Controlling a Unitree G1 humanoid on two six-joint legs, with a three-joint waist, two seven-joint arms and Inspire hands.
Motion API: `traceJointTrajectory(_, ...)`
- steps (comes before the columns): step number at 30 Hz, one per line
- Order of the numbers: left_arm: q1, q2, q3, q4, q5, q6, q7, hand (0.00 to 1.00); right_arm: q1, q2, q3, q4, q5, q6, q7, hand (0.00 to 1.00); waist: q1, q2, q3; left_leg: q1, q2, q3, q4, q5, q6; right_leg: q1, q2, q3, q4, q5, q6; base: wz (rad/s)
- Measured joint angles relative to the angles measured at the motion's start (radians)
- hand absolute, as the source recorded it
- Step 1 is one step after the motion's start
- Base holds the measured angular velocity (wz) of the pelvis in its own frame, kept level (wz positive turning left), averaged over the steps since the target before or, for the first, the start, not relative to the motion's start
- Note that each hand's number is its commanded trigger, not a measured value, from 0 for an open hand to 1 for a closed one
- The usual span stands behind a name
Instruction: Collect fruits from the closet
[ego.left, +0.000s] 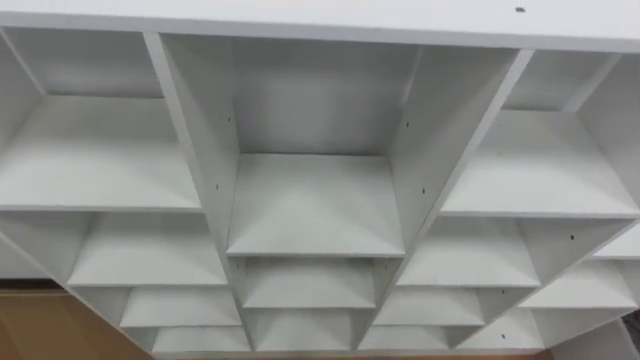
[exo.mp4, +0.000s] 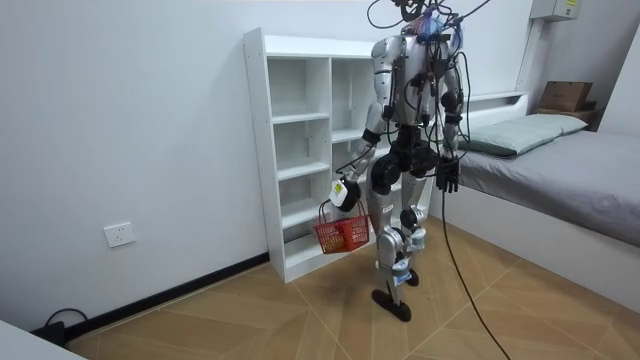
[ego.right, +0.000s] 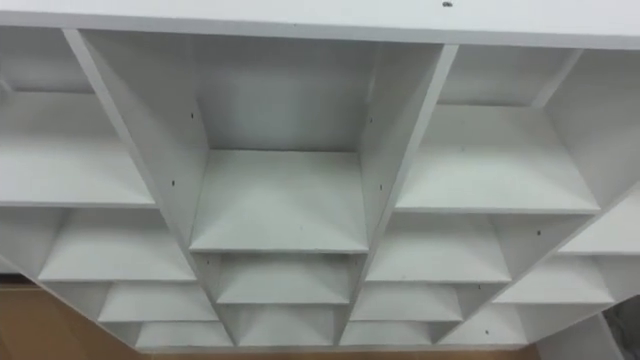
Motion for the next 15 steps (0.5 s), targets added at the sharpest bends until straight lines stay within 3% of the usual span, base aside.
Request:
traceJointTrajectory(6, 0.0, 0.0, -0.007, 0.014, 0.046, 0.038, -0.012, 1.0, -0.012, 0.015, 0.0, 0.001, -0.064, 0.048, 0.036, 0.0, -0.002, 0.003, -0.0011, 0.007, -0.003, -0.008, 0.003, -0.006, 0.002, 0.004, 0.0, 0.009, 0.009, -0.003, 0.0, -0.05)
traceJointTrajectory(15, 0.001, -0.001, -0.037, 0.016, 0.152, 0.089, -0.05, 1.0, -0.039, 0.018, 0.001, -0.002, -0.136, 0.08, 0.072, 0.0, -0.002, 0.002, 0.0001, 0.007, -0.004, -0.014, 0.014, -0.009, 0.002, 0.002, -0.002, 0.009, 0.026, -0.012, 0.0, 0.0)
